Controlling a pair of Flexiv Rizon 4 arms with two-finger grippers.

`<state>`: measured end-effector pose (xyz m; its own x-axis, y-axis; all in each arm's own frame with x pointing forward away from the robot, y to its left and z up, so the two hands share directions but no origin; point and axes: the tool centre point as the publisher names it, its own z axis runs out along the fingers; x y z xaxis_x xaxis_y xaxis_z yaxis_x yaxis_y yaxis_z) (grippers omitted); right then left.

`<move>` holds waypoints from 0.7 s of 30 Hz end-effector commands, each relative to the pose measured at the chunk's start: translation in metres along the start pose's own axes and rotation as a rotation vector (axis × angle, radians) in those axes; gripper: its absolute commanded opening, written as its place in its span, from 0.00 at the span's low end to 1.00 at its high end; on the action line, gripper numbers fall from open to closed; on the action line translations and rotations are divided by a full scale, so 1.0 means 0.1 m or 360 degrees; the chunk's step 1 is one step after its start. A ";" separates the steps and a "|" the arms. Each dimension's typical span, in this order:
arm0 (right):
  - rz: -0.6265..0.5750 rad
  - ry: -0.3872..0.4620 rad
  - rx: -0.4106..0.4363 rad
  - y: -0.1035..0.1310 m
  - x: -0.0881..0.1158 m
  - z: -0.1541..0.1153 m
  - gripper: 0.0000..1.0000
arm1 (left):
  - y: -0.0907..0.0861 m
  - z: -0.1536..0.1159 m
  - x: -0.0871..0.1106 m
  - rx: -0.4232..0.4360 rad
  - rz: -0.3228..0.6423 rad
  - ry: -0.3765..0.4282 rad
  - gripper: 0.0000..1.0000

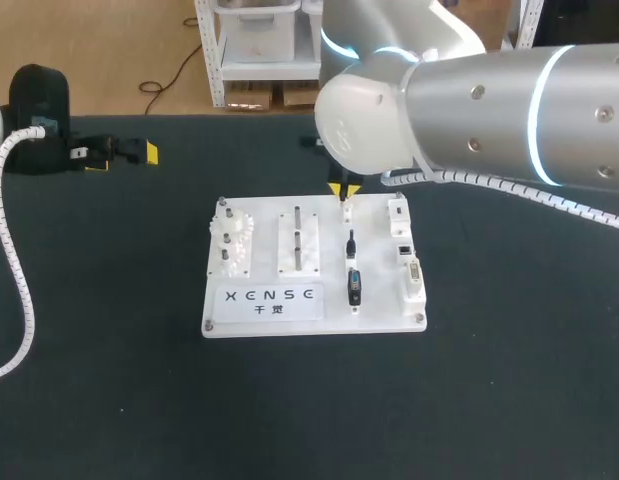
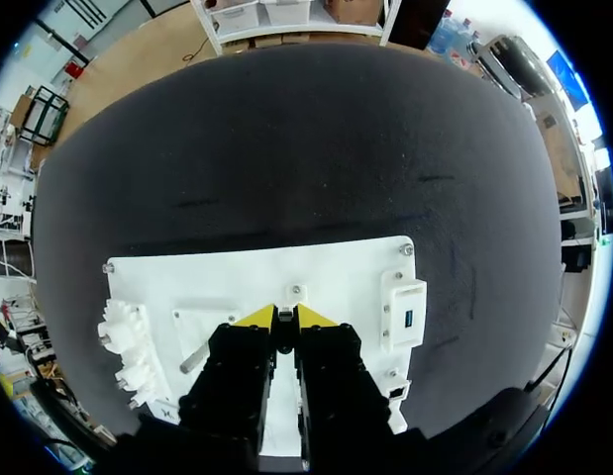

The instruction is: Insert the USB connector, Ethernet cable, and multi-pin plug into their matching sockets one by one.

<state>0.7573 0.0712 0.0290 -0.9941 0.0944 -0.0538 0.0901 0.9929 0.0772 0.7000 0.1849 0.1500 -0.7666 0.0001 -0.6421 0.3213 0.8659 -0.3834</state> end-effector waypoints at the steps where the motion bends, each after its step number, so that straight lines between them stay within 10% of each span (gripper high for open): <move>1: 0.0002 -0.0022 0.0014 0.02 0.05 -0.08 0.00 | 0.00 0.00 0.00 0.0000 0.0000 0.0000 1.00; 21: 0.0036 -0.0016 0.0018 -0.38 0.18 -0.24 0.00 | 0.00 0.00 0.00 0.0000 0.0000 0.0000 1.00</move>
<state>0.7445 0.0482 0.0495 -0.9919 0.1160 -0.0526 0.1140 0.9927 0.0389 0.7000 0.1850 0.1500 -0.7666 0.0001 -0.6421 0.3212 0.8659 -0.3834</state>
